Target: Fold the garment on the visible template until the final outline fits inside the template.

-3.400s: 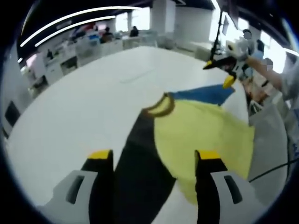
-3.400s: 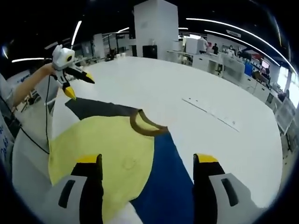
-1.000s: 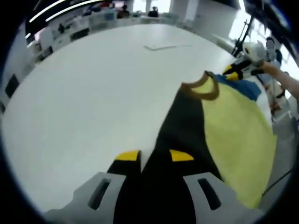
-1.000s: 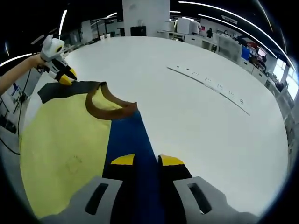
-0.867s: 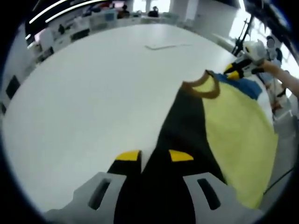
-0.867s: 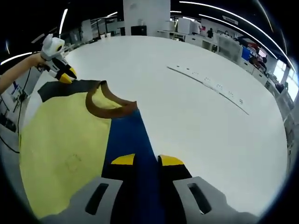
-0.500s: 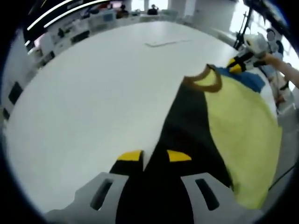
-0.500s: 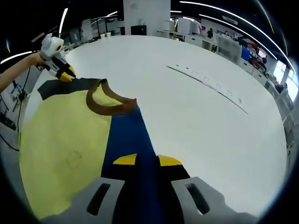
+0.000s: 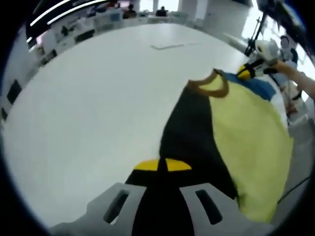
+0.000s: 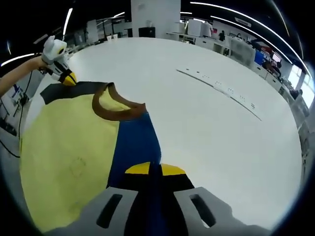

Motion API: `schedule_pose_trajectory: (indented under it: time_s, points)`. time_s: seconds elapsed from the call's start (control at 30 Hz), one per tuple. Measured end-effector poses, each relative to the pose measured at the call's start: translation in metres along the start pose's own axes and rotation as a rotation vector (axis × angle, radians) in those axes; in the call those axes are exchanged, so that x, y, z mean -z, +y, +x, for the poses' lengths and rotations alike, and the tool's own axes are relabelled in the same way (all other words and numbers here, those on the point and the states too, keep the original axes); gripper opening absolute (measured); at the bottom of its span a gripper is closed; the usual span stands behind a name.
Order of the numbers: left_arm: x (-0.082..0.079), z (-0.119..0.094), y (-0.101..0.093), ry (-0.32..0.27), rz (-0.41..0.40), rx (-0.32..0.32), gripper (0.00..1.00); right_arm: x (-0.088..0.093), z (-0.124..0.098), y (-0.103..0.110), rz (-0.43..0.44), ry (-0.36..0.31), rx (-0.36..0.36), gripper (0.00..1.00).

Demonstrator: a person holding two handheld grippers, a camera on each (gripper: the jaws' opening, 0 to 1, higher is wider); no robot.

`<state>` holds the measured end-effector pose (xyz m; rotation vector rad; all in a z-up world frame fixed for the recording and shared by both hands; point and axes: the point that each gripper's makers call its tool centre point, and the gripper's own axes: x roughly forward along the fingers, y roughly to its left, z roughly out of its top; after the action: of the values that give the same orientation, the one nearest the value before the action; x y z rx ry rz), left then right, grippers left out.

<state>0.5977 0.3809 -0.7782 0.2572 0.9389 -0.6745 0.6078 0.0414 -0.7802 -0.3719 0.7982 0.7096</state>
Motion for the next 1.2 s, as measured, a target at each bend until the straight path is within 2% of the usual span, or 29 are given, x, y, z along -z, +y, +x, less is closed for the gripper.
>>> schedule_pose_trajectory:
  time_s: [0.07,0.2,0.37,0.67,1.07,1.2]
  points:
    - [-0.001,0.0,0.002,0.007,0.018,-0.022,0.0,0.0,0.0,-0.002,-0.004,-0.001,0.009,0.02]
    - [-0.002,0.001,0.005,0.013,0.037,-0.021,0.0,-0.001,0.0,-0.002,-0.035,0.001,0.02,0.02]
    - [-0.005,0.003,0.014,0.003,0.06,-0.043,0.0,-0.002,0.0,-0.004,-0.016,-0.006,0.025,0.02]
    - [-0.009,0.002,0.001,-0.011,0.086,-0.07,0.0,-0.007,0.004,-0.013,-0.009,-0.022,0.044,0.02]
    - [-0.024,0.008,0.007,-0.053,0.104,-0.119,0.0,-0.023,0.02,-0.031,-0.048,-0.024,0.085,0.02]
    - [-0.03,0.009,0.015,-0.068,0.107,-0.132,0.0,-0.03,0.026,-0.038,-0.057,-0.029,0.093,0.02]
